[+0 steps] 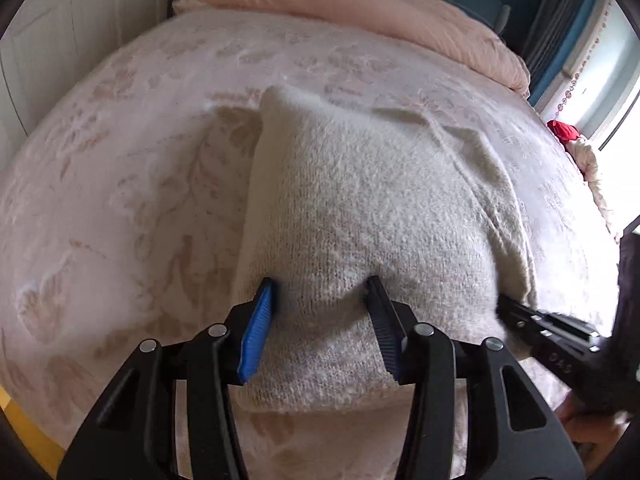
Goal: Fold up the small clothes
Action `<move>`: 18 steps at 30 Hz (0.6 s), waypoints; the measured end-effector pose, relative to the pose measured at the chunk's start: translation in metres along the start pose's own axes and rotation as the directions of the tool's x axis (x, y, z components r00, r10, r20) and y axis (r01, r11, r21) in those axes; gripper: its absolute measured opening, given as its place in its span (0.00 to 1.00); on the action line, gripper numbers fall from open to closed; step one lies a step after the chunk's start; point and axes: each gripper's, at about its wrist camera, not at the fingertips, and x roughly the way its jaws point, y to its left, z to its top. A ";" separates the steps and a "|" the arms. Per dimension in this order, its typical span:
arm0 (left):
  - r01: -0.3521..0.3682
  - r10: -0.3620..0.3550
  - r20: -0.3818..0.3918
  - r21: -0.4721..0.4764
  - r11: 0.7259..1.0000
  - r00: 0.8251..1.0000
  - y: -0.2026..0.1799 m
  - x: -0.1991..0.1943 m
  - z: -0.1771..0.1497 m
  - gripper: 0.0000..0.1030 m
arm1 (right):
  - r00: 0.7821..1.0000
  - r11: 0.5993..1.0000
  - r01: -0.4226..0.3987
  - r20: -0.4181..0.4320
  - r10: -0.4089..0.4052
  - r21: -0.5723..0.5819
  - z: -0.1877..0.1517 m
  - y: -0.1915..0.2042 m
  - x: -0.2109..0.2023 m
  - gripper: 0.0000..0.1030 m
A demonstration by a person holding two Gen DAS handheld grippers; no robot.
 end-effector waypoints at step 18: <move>-0.053 0.027 0.207 0.122 0.991 0.978 -0.060 -0.123 -0.077 0.86 | 0.942 0.993 0.120 0.314 -0.120 0.017 -0.085 -0.004 -0.142 0.61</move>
